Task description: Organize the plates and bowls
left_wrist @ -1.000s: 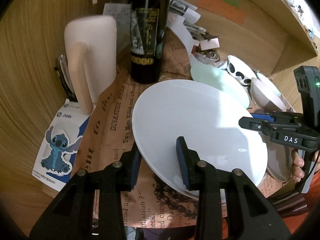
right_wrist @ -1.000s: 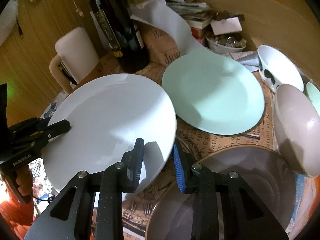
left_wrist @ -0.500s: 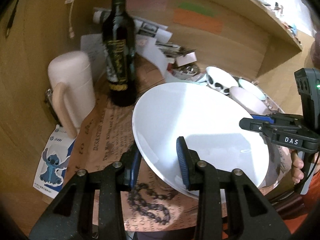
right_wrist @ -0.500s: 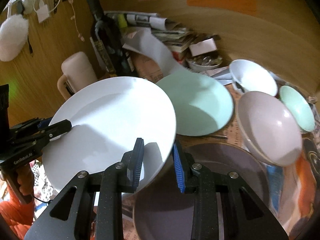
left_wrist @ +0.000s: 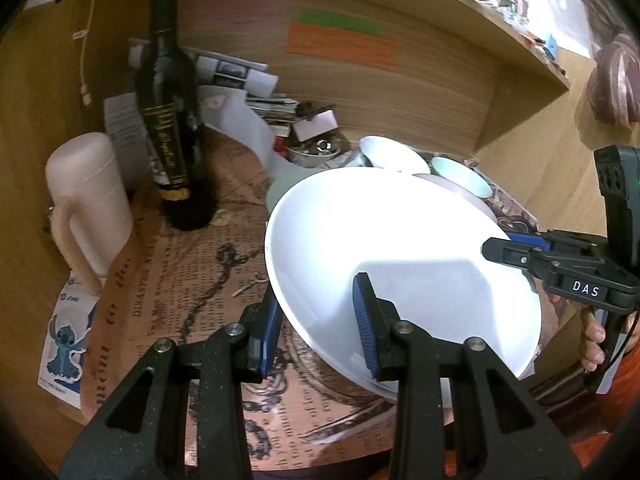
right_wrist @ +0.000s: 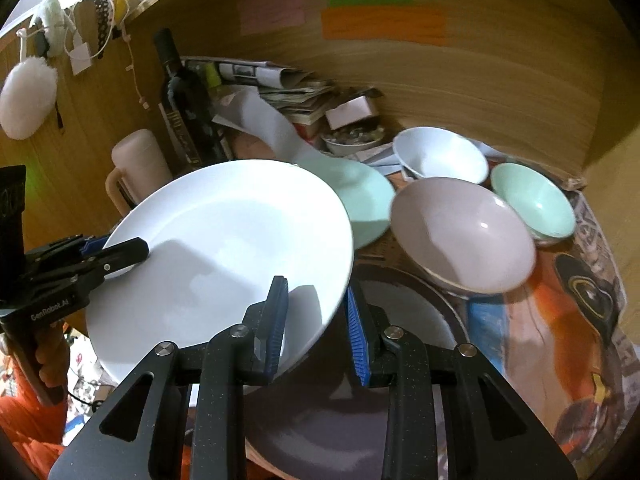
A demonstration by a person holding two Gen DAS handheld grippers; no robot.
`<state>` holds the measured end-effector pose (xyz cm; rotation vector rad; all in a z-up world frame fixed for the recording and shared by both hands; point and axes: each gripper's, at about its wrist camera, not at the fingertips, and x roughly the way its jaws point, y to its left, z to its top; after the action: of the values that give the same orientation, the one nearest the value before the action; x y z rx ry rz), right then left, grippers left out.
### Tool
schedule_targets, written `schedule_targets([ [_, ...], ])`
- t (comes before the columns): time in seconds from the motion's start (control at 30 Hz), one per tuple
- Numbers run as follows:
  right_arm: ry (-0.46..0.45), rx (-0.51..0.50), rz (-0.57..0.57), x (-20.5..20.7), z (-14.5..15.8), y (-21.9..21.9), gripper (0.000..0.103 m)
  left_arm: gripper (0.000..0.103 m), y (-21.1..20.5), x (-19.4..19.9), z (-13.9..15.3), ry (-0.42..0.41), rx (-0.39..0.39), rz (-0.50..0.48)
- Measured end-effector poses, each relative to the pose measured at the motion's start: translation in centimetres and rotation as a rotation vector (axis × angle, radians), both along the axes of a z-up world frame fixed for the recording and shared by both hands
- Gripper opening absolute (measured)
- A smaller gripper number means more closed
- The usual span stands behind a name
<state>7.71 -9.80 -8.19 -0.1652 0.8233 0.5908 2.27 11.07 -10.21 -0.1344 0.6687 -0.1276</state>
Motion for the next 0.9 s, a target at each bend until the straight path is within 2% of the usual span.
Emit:
schedule_targets([
  [0.4, 0.043, 0.007, -0.072, -0.7, -1.4, -4.1, 0.026, 0.035, -3.3, 1.0, -0.9, 0.062, -0.003, -0.076],
  [0.9, 0.147, 0.020, -0.116, -0.6, -4.9, -6.9, 0.026, 0.035, -5.6, 1.9, -3.7, 0.166, 0.014, -0.101],
])
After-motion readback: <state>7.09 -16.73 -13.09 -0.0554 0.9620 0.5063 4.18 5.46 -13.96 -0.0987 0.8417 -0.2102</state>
